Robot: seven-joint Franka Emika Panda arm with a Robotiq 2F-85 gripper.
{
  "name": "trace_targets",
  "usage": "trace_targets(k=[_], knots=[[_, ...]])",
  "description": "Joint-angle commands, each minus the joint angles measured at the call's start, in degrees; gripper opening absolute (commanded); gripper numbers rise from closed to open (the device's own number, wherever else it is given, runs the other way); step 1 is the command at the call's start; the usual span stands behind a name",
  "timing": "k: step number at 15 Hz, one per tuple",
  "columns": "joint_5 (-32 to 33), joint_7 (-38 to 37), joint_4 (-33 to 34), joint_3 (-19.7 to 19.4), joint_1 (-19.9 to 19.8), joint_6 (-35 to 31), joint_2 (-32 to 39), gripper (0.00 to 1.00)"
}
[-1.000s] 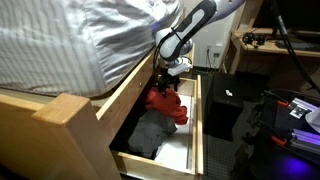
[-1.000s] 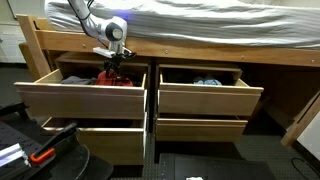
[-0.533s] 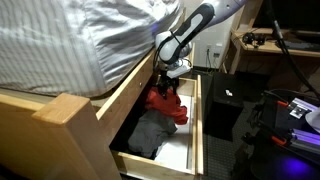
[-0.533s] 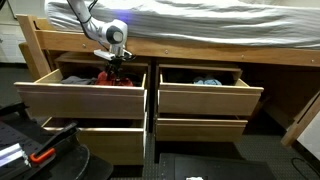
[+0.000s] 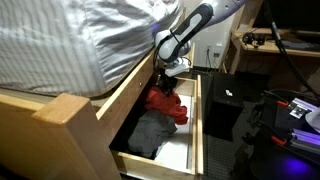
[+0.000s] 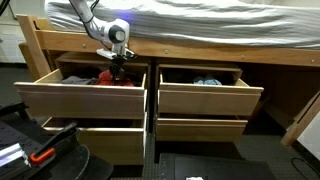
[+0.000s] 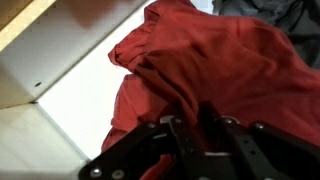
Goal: Open the top right drawer, pick up the orange cloth from the top left drawer and put it in the top right drawer.
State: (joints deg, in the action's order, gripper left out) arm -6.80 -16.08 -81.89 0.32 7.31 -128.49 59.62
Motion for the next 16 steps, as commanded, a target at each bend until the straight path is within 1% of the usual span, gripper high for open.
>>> trace_targets(k=[1,6,8,12,16], knots=[[0.3,-2.6,0.2,-1.4,0.1,1.5,-0.9,0.00],[1.0,-7.8,-5.1,-4.1,1.4,-2.9,-5.3,0.00],[2.1,-10.9,-8.4,-6.1,3.1,-5.8,-8.3,0.00],[7.5,-22.0,-18.9,-13.0,9.9,-16.1,-16.8,0.00],[16.8,-34.9,-29.1,-20.9,16.9,-24.3,-25.0,0.00]])
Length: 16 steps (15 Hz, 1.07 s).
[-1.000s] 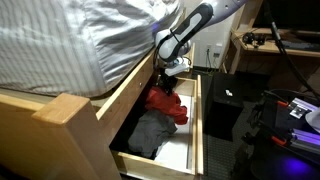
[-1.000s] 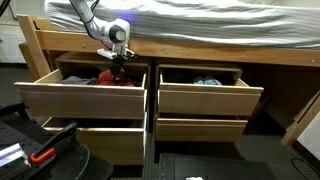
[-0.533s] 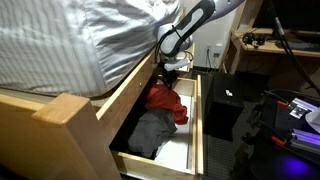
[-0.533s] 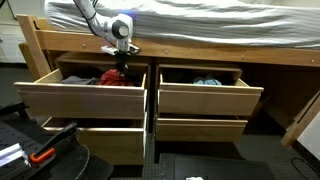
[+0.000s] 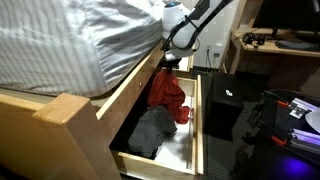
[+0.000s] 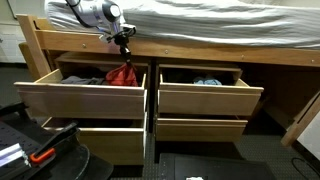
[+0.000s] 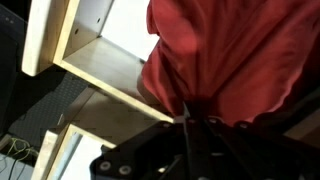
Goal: Open the top right drawer, pick up the orange cloth from the top left drawer and put it in the top right drawer.
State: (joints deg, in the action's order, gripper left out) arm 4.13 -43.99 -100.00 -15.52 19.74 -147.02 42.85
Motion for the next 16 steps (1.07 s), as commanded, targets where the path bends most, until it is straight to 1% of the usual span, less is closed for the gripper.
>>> trace_targets(k=[1,4,6,7,8,9,10,11,13,14,16], knots=[[8.6,-9.7,-13.7,-7.0,5.9,-7.2,-10.5,0.00],[18.1,-16.9,-21.4,-12.3,8.8,-8.9,-18.6,0.00],[26.3,-21.6,-25.1,-15.0,9.5,-7.9,-24.2,0.00],[30.8,-24.3,-26.8,-15.7,9.2,-7.2,-27.3,0.00],[35.6,-26.5,-27.6,-16.0,8.1,-6.5,-30.4,0.00],[40.6,-29.2,-28.3,-15.6,6.4,-5.4,-33.5,0.00],[44.8,-31.1,-28.5,-14.3,3.8,-4.1,-36.6,0.00],[47.8,-32.4,-27.8,-12.0,0.5,-2.9,-38.6,0.00],[47.6,-29.7,-25.1,-7.2,-6.9,-1.8,-40.3,0.00],[45.6,-27.3,-22.7,-5.5,-10.3,-2.0,-39.6,0.00],[41.2,-22.3,-17.3,-2.8,-15.6,-2.2,-37.8,0.00]])
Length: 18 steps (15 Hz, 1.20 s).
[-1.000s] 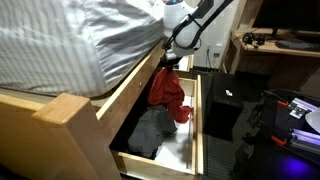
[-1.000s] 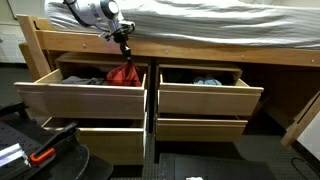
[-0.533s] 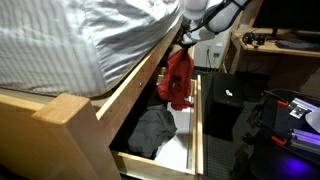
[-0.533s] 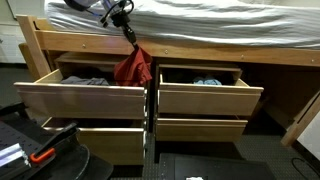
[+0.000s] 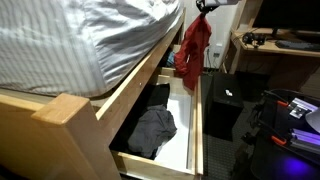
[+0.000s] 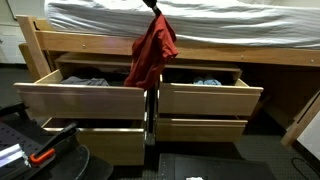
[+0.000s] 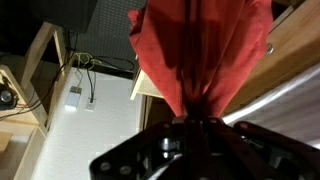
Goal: Open the top right drawer, pick up the orange cloth from the top left drawer and put it in the top right drawer.
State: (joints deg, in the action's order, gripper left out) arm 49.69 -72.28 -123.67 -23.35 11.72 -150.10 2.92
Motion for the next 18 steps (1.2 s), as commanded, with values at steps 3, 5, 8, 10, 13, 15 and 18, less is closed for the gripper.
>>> trace_targets(k=[3,5,8,10,13,15,18], knots=[[-14.4,15.5,17.5,7.4,-13.0,1.2,8.6,0.00],[-18.7,20.0,24.5,7.8,-14.6,2.1,12.8,0.00],[-23.3,25.1,34.6,7.0,-15.4,3.2,19.5,0.00],[-25.9,28.1,41.0,6.6,-16.1,4.2,23.7,0.00],[-29.6,33.8,50.6,6.4,-17.8,3.6,29.6,0.00],[-34.1,40.6,56.7,8.3,-20.6,1.4,33.5,0.00],[-43.0,52.5,65.3,12.3,-25.4,0.3,40.1,0.00]])
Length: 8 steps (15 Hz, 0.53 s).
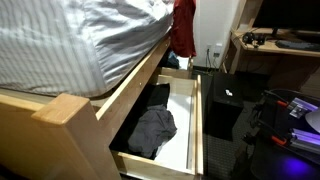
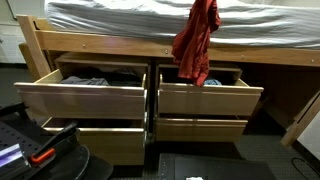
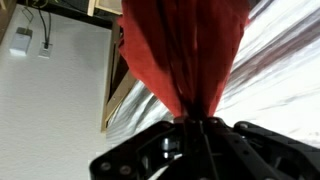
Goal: Open the top right drawer, pick up the orange cloth from the top left drawer and put it in the top right drawer.
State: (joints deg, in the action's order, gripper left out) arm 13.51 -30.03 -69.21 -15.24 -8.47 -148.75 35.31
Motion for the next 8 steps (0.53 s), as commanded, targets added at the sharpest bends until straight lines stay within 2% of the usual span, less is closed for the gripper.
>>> trace_targets(k=[1,5,8], knots=[[-9.4,13.7,13.6,5.7,-6.7,-0.5,9.8,0.00],[-15.1,26.3,24.4,14.4,-13.3,2.5,19.1,0.00],[-17.1,34.4,30.7,19.7,-15.6,7.4,25.0,0.00]])
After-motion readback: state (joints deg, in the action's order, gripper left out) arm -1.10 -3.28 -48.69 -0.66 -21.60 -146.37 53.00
